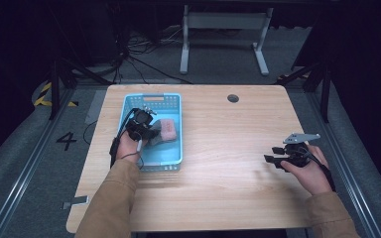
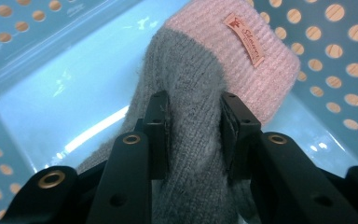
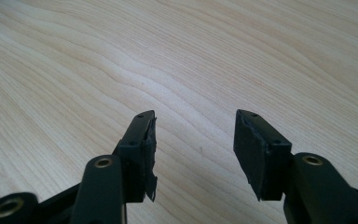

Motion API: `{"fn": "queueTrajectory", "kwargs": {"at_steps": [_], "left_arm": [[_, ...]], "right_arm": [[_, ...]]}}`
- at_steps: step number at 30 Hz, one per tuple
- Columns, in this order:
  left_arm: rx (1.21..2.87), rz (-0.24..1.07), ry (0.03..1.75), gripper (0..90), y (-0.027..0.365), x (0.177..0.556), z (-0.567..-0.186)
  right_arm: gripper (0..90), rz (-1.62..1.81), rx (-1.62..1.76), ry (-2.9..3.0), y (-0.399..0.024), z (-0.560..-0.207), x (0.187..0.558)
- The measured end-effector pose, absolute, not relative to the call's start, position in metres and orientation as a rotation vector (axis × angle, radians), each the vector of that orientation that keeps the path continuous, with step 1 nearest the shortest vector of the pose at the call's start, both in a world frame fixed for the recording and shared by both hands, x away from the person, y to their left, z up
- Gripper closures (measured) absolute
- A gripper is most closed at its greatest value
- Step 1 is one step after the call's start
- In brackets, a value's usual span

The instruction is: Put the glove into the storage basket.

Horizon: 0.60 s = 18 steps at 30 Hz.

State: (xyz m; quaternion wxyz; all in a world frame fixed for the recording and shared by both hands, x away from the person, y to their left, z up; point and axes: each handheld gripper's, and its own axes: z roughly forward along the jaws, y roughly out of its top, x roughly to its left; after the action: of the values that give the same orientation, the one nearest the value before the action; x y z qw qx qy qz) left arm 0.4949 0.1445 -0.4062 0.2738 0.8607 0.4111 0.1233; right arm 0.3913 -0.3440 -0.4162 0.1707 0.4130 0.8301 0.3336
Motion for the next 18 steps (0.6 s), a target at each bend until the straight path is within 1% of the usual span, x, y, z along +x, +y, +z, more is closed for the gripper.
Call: {"fn": "queueTrajectory", "kwargs": {"at_steps": [7, 13, 18], "left_arm": [[2.347, 0.318, 1.120, 67.3, 0.136, 0.502, -0.411], [2.359, 0.303, 1.152, 65.9, 0.137, 0.509, -0.418], [2.367, 0.321, 1.160, 63.3, 0.135, 0.512, -0.418]], "right_arm": [[49.8, 0.941, 1.161, 2.362, -0.343, -0.417, 0.391], [49.9, 0.958, 1.150, 2.340, -0.345, -0.416, 0.389], [49.9, 0.956, 1.150, 2.334, -0.345, -0.415, 0.388]]}}
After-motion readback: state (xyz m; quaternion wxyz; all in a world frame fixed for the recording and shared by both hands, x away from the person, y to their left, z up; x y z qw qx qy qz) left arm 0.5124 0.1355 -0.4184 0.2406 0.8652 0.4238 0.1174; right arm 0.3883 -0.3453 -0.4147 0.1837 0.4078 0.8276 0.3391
